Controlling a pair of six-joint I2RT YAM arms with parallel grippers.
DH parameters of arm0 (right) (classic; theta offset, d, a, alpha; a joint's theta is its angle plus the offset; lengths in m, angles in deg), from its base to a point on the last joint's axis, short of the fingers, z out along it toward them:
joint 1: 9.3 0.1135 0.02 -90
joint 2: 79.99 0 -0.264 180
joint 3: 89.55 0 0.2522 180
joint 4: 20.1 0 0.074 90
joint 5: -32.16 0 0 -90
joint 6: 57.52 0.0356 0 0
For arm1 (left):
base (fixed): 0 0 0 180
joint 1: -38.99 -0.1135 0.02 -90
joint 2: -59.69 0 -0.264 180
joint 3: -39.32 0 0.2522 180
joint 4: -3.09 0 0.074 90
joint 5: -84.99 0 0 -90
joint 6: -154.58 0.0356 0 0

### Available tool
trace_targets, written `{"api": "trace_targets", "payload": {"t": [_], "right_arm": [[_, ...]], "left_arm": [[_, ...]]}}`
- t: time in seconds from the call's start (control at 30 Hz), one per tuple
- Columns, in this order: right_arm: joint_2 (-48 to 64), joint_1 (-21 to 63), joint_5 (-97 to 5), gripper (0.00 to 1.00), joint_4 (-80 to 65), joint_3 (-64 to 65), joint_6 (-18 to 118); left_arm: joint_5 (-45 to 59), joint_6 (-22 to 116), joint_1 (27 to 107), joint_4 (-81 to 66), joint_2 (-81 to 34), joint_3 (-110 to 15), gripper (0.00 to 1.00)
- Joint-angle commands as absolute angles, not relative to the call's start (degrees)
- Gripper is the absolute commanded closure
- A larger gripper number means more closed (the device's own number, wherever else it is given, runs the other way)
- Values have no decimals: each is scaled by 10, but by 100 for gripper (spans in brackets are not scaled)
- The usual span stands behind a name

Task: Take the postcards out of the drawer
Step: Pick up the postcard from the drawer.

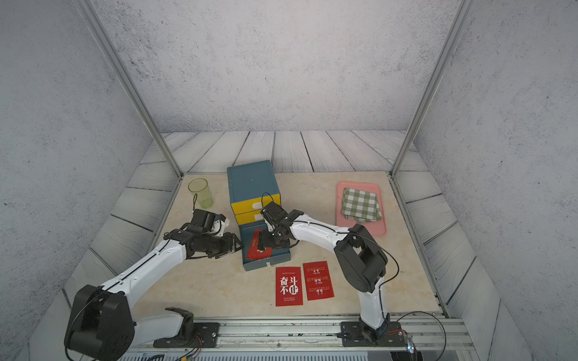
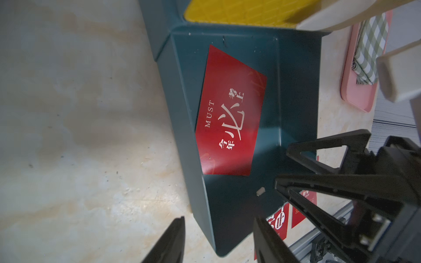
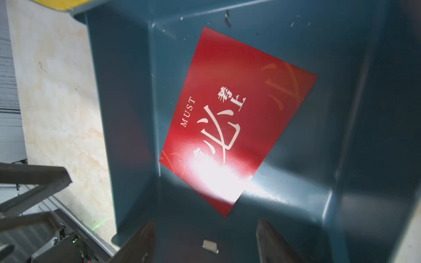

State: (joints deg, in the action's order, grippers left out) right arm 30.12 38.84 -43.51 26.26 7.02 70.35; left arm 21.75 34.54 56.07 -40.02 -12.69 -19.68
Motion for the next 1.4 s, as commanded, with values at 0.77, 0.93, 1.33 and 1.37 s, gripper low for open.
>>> {"api": "trace_targets", "payload": {"t": [0.77, 0.93, 1.33, 1.37], "right_arm": [[385, 386, -491, 16, 263, 125, 751], [389, 386, -504, 16, 256, 126, 758], [404, 387, -520, 15, 251, 128, 763], [406, 387, -520, 15, 250, 129, 762]], "left_arm": [[208, 343, 586, -375, -161, -191, 51], [206, 343, 589, -374, -164, -189, 52], [206, 343, 594, -367, -169, -188, 53], [206, 344, 594, -367, -170, -189, 53]]}}
